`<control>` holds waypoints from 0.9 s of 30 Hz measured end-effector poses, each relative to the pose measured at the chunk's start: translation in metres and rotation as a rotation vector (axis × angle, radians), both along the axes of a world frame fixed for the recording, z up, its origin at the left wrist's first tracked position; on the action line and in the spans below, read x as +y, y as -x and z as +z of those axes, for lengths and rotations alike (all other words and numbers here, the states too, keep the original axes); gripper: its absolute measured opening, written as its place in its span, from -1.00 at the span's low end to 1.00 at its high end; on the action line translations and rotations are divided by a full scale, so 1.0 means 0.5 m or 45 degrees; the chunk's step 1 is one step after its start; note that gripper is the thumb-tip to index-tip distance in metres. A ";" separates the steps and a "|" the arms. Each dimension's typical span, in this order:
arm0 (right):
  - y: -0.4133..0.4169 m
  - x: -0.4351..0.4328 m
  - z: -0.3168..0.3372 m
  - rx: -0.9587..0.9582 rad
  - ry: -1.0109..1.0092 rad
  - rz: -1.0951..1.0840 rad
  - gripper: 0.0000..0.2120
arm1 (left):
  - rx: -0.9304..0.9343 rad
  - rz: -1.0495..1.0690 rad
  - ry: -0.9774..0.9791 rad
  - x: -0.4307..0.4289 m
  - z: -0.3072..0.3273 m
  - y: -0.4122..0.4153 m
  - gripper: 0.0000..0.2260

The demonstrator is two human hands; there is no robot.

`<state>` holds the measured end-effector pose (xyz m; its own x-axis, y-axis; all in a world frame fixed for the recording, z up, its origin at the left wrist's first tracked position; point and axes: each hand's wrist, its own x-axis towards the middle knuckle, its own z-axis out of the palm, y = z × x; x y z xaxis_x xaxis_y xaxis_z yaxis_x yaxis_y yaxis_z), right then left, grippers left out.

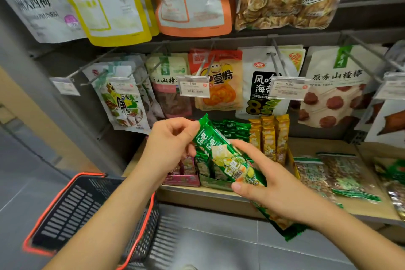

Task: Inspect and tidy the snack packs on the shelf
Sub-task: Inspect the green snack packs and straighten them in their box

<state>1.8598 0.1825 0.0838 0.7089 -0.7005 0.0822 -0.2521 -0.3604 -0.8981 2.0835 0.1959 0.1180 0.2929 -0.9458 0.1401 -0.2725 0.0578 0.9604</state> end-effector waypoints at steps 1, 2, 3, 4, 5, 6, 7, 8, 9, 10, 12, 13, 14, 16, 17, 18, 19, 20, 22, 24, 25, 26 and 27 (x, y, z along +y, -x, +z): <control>0.001 0.001 -0.002 0.047 0.045 -0.039 -0.30 | 0.008 -0.025 -0.019 -0.002 -0.003 -0.002 -0.85; 0.001 0.002 -0.003 0.092 0.094 -0.077 -0.29 | 0.018 -0.062 -0.046 -0.003 -0.003 -0.003 -0.87; 0.000 0.004 -0.003 0.150 0.162 -0.119 -0.28 | 0.019 -0.102 -0.079 -0.004 -0.004 -0.003 -0.82; -0.002 0.007 -0.002 0.225 0.259 -0.167 -0.27 | 0.025 -0.140 -0.109 -0.003 -0.005 -0.001 -0.74; -0.004 0.012 -0.002 0.309 0.384 -0.223 -0.25 | 0.024 -0.158 -0.128 -0.004 -0.008 0.002 -0.69; -0.006 0.017 -0.004 0.388 0.522 -0.279 -0.24 | 0.018 -0.153 -0.141 -0.004 -0.011 0.008 -0.69; -0.010 0.022 -0.007 0.447 0.643 -0.324 -0.23 | 0.023 -0.132 -0.145 -0.005 -0.016 0.014 -0.73; -0.015 0.028 -0.011 0.477 0.719 -0.345 -0.21 | 0.061 -0.099 -0.144 -0.007 -0.019 0.022 -0.79; -0.020 0.032 -0.015 0.477 0.749 -0.345 -0.20 | 0.125 -0.062 -0.129 -0.010 -0.021 0.028 -0.84; -0.023 0.034 -0.019 0.468 0.747 -0.323 -0.19 | 0.198 -0.029 -0.106 -0.013 -0.021 0.031 -0.85; -0.024 0.028 -0.023 0.404 0.589 -0.252 -0.23 | 0.327 0.032 -0.059 -0.019 -0.018 0.029 -0.82; -0.023 0.022 -0.023 0.358 0.417 -0.206 -0.27 | 0.368 0.067 -0.046 -0.022 -0.016 0.026 -0.80; -0.020 0.016 -0.022 0.305 0.213 -0.156 -0.32 | 0.400 0.103 -0.039 -0.023 -0.015 0.021 -0.78; -0.015 0.008 -0.022 0.164 -0.124 -0.062 -0.41 | 0.437 0.149 -0.045 -0.025 -0.019 0.012 -0.76; -0.013 0.007 -0.024 0.113 -0.197 -0.040 -0.49 | 0.446 0.158 -0.055 -0.026 -0.021 0.009 -0.75; -0.014 0.007 -0.025 0.071 -0.212 -0.040 -0.56 | 0.458 0.150 -0.063 -0.025 -0.023 0.008 -0.74; -0.016 0.009 -0.026 0.034 -0.206 -0.055 -0.61 | 0.466 0.132 -0.068 -0.025 -0.024 0.010 -0.75; -0.019 0.012 -0.028 -0.001 -0.210 -0.083 -0.63 | 0.487 0.106 -0.063 -0.024 -0.024 0.012 -0.79; -0.027 0.022 -0.030 -0.052 -0.248 -0.144 -0.63 | 0.526 0.081 -0.031 -0.025 -0.026 0.017 -0.88; -0.033 0.031 -0.031 -0.070 -0.229 -0.194 -0.63 | 0.571 0.078 -0.027 -0.027 -0.030 0.022 -0.70; -0.035 0.034 -0.032 -0.067 -0.200 -0.212 -0.63 | 0.581 0.071 -0.038 -0.028 -0.032 0.025 -0.64; -0.035 0.036 -0.032 -0.060 -0.178 -0.225 -0.63 | 0.587 0.058 -0.055 -0.028 -0.034 0.028 -0.62; -0.034 0.037 -0.030 -0.053 -0.162 -0.231 -0.61 | 0.598 0.036 -0.077 -0.028 -0.035 0.032 -0.63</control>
<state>1.8771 0.2010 0.0686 0.5682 -0.8228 0.0118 -0.2638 -0.1958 -0.9445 2.0675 0.1817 0.1005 0.3374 -0.9388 -0.0691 0.1913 -0.0034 0.9815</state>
